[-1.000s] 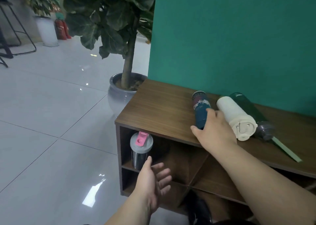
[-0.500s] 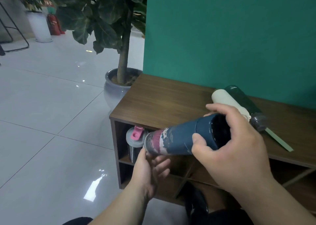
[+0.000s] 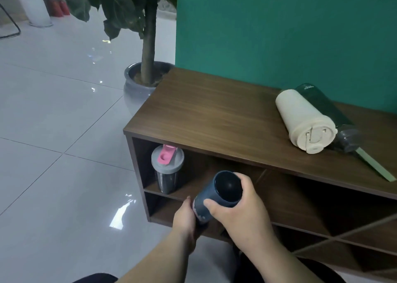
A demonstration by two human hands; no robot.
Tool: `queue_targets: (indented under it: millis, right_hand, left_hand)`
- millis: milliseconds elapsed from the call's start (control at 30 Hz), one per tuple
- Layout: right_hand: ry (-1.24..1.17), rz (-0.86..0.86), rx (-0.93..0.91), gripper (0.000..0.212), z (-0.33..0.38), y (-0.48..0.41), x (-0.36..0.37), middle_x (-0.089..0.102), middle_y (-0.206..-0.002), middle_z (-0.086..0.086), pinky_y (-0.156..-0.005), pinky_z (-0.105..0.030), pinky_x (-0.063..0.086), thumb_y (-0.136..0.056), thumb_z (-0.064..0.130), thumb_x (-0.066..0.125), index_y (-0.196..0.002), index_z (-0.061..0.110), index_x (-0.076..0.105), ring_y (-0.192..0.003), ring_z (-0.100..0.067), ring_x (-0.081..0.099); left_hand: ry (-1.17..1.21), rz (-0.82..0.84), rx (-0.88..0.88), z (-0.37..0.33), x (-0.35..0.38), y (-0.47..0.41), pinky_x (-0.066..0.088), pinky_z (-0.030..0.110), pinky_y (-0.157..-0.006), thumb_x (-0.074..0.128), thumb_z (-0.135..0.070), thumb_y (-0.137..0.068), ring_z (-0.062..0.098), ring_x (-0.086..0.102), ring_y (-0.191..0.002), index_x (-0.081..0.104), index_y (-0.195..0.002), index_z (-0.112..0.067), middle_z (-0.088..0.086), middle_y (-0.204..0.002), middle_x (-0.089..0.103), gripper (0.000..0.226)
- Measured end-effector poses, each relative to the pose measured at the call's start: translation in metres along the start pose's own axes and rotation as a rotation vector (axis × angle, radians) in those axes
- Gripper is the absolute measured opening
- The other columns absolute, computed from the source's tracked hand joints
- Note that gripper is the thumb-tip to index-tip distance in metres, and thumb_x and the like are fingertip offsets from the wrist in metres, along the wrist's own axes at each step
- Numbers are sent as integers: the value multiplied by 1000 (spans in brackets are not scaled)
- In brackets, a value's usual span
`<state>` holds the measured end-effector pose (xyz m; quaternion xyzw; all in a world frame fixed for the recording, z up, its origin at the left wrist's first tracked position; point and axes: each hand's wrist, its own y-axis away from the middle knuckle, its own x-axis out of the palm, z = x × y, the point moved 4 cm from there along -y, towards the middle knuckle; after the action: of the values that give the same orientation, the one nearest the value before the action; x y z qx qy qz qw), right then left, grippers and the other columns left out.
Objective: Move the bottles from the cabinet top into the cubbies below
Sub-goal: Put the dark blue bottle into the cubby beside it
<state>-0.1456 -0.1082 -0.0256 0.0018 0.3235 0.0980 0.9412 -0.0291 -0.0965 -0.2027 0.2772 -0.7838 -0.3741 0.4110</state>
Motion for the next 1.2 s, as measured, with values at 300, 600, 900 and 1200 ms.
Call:
queue_targets:
  millis: [300,600,900,1200]
  right_hand:
    - [46,-39,66,77,-33,-61,24,69,-115,12,-86,-28,52,-60,48,86,-128,32,53,-106,-14,66]
    - [74,-40,132,63,-42,-92,27,72,-114,6,-85,-28,49,-61,54,84,-113,24,65,-111,-20,66]
    - [100,-6,96,54,-38,-96,33,76,-96,12,-76,-28,54,-58,62,77,-97,25,72,-95,-14,70]
    - [79,76,164,84,-51,-87,27,67,-127,9,-91,-32,50,-56,54,86,-128,29,51,-118,-17,62]
  left_hand:
    - [-3,-55,-14,6,14,-45,47,53,-109,44,-47,-101,38,66,-113,66,-126,-6,20,-119,73,53]
    - [180,119,-43,5,28,-67,24,57,-123,35,-88,-74,34,45,-144,52,-148,-13,17,-152,54,107]
    - [337,227,-51,-1,51,-45,29,53,-122,45,-86,-79,37,47,-142,56,-136,-4,20,-131,62,100]
    - [66,193,-73,5,41,-34,16,51,-127,26,-91,-79,33,25,-155,25,-161,-9,21,-167,29,116]
